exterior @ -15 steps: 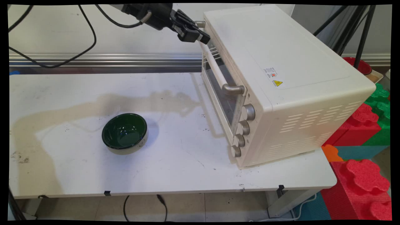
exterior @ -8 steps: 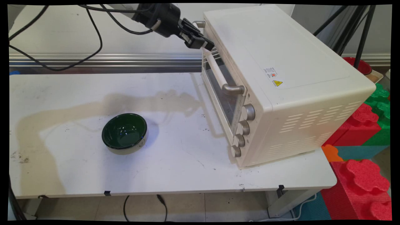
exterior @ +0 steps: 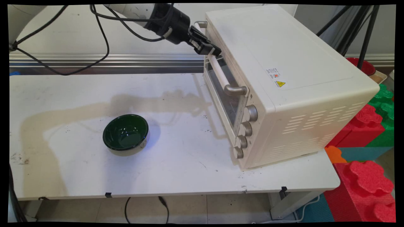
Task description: Open the oven
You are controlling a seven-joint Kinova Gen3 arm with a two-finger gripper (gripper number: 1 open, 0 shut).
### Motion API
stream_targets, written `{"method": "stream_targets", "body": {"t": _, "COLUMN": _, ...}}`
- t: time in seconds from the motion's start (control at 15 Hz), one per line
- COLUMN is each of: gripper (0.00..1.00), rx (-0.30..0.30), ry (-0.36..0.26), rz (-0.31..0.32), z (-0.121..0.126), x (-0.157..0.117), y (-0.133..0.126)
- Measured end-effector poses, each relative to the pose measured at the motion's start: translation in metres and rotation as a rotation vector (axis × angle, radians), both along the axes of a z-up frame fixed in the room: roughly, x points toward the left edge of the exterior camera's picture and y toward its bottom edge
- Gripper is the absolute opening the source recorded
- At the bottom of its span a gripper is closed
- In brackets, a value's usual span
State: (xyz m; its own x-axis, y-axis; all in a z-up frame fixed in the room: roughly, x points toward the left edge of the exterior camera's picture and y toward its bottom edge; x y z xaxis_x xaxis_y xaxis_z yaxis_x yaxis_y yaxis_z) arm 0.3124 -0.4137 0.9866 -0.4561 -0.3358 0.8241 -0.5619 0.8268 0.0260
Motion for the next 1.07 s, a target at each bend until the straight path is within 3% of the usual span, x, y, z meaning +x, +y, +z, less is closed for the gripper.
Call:
{"method": "stream_targets", "body": {"t": 0.53, "gripper": 0.0, "rx": 0.014, "ry": -0.034, "rz": 0.015, "z": -0.012, "x": 0.008, "y": 0.004}}
{"method": "stream_targets", "body": {"t": 1.07, "gripper": 0.0, "rx": 0.03, "ry": -0.102, "rz": 0.025, "z": -0.025, "x": 0.047, "y": 0.032}}
